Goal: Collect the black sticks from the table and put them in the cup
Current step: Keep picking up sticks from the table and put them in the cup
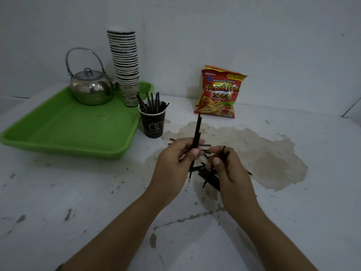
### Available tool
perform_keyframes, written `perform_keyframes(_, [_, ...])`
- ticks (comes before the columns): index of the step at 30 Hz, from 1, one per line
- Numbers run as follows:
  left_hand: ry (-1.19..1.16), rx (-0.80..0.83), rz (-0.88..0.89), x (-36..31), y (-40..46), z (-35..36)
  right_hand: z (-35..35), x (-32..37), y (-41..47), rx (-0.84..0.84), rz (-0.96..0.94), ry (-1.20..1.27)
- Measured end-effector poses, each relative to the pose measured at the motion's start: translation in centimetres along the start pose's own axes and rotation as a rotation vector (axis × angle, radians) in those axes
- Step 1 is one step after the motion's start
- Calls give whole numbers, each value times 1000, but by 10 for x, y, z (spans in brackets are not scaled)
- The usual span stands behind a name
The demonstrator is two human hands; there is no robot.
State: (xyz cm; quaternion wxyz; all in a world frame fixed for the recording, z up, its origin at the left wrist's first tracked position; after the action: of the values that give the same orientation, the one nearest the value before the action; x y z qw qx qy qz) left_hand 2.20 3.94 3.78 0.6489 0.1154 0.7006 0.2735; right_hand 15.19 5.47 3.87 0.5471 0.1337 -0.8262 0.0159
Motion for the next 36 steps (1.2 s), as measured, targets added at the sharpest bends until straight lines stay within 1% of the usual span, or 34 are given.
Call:
perform_keyframes(5, [-52, 14, -76, 10, -3, 3, 0, -1, 2, -9, -15, -21])
perform_keyframes(10, [42, 68, -17, 9, -4, 5, -1, 1, 1, -18, -46, 0])
perform_keyframes(16, [107, 112, 5, 9, -5, 6, -2, -2, 2, -18, -41, -25])
perform_keyframes(24, [147, 161, -30, 11, -3, 5, -4, 6, 1, -8, -50, -98])
perform_keyframes(29, [117, 110, -26, 2, 2, -3, -9, 4, 4, -71, -64, -212])
perform_keyframes(34, [54, 15, -16, -10, 13, -23, -9, 12, 14, -65, -28, -174])
perform_keyframes(36, [103, -5, 39, -21, 22, -35, -5, 24, 22, -36, -26, -142])
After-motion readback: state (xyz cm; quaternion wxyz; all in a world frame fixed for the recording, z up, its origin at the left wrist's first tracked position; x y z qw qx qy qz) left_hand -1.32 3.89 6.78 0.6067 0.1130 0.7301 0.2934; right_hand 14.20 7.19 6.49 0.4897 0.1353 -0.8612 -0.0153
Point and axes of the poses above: each hand's wrist, its own y-axis towards the middle knuckle, its own z-axis out of the palm, x = y × z, the point moved 6 cm from there along y, towards the middle knuckle, and after that the axes turned 13 degrees about z, right-handed, at the moved point
